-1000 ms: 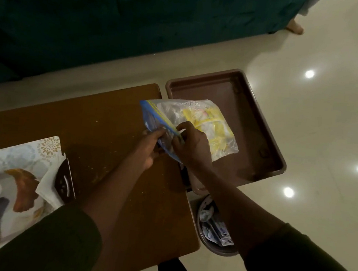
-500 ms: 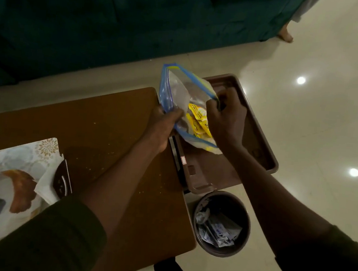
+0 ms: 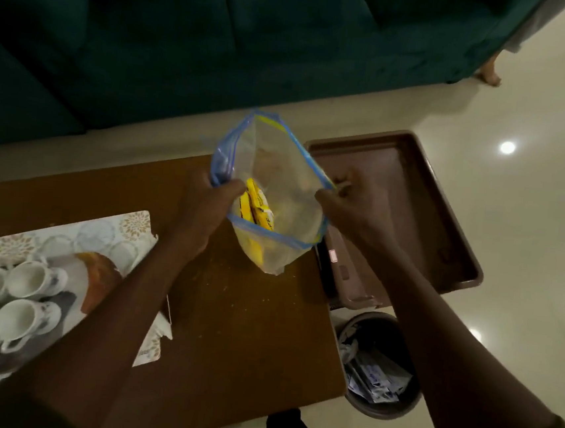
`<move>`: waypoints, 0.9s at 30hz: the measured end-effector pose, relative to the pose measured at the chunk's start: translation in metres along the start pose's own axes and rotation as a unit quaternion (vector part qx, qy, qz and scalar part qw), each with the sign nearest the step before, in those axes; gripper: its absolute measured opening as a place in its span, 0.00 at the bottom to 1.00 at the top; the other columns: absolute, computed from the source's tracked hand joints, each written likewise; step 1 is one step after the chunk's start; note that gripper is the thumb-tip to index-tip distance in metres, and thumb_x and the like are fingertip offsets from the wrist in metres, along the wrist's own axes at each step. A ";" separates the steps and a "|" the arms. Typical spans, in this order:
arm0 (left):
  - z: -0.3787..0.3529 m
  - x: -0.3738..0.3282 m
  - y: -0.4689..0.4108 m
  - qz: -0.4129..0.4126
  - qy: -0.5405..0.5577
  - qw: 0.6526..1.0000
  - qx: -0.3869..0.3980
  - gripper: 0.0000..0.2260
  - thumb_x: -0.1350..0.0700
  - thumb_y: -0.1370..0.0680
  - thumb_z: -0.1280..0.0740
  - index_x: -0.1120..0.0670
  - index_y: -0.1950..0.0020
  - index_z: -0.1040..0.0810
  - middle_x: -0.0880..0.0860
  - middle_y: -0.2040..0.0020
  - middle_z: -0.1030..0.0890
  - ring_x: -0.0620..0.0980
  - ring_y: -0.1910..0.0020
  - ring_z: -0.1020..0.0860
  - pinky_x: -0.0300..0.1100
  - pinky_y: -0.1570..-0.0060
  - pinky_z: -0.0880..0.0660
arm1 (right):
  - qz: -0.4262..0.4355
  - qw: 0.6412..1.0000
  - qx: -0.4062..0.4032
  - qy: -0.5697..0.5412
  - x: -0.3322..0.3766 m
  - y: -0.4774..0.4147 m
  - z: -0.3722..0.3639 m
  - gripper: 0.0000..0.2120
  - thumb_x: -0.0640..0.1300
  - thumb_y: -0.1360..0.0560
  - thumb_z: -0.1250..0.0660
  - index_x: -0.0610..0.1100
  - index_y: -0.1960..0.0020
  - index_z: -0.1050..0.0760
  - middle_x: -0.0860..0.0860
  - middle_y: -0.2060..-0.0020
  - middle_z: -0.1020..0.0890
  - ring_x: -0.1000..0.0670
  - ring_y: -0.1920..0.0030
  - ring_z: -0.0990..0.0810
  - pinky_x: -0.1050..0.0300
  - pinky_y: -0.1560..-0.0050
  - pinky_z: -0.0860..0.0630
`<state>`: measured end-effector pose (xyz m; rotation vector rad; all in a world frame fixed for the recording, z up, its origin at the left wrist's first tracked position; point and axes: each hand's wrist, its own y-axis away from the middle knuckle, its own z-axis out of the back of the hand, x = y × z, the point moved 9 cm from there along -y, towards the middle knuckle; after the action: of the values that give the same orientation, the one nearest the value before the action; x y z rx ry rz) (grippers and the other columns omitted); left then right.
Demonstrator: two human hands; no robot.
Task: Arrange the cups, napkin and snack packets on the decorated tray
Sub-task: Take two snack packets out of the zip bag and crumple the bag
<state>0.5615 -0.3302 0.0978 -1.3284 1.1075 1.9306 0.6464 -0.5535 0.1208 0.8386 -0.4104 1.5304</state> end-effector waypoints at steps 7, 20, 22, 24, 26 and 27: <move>0.013 0.040 0.008 0.049 0.047 0.998 0.004 0.22 0.54 0.37 0.30 0.61 0.46 0.21 0.51 0.54 0.17 0.46 0.55 0.19 0.42 0.52 0.22 | 0.287 0.950 -0.088 -0.083 0.112 0.049 -0.007 0.06 0.37 0.32 0.32 0.42 0.56 0.25 0.51 0.63 0.20 0.53 0.63 0.21 0.60 0.65 0.25; 0.022 0.042 0.012 0.033 0.037 0.999 0.015 0.13 0.51 0.42 0.32 0.47 0.59 0.22 0.43 0.64 0.19 0.45 0.62 0.21 0.39 0.63 0.25 | -0.011 0.937 0.268 0.224 0.002 -0.011 -0.168 0.32 0.57 0.27 0.34 0.37 0.32 0.36 0.40 0.39 0.24 0.40 0.39 0.24 0.54 0.52 0.32; 0.024 0.042 0.012 0.019 0.024 0.999 0.017 0.13 0.48 0.44 0.32 0.48 0.61 0.22 0.40 0.69 0.20 0.39 0.66 0.22 0.36 0.66 0.27 | -0.011 0.938 0.254 0.234 -0.005 -0.015 -0.184 0.32 0.59 0.28 0.34 0.37 0.34 0.36 0.40 0.43 0.23 0.40 0.43 0.22 0.53 0.55 0.31; 0.024 0.041 0.011 0.006 0.024 0.999 0.028 0.10 0.50 0.42 0.33 0.48 0.62 0.22 0.39 0.71 0.21 0.37 0.70 0.23 0.33 0.68 0.28 | 0.005 0.937 0.245 0.249 -0.009 -0.016 -0.195 0.30 0.59 0.27 0.35 0.38 0.36 0.35 0.40 0.44 0.22 0.40 0.45 0.21 0.52 0.57 0.31; 0.025 0.041 0.010 0.002 0.030 0.999 0.025 0.09 0.51 0.42 0.33 0.48 0.63 0.22 0.38 0.71 0.21 0.36 0.70 0.23 0.33 0.68 0.28 | 0.025 0.934 0.249 0.256 -0.008 -0.016 -0.202 0.27 0.57 0.25 0.36 0.37 0.37 0.32 0.39 0.45 0.21 0.39 0.46 0.21 0.52 0.56 0.29; 0.026 0.042 0.009 0.000 0.030 0.999 0.020 0.08 0.52 0.41 0.32 0.48 0.63 0.22 0.37 0.71 0.20 0.35 0.70 0.23 0.32 0.68 0.28 | 0.033 0.931 0.253 0.262 -0.007 -0.016 -0.202 0.25 0.56 0.24 0.36 0.37 0.38 0.31 0.39 0.45 0.21 0.39 0.46 0.20 0.51 0.55 0.27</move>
<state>0.5261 -0.3133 0.0668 -1.3741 1.1685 1.8693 0.6078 -0.4155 -0.0227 0.7637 0.3688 1.8792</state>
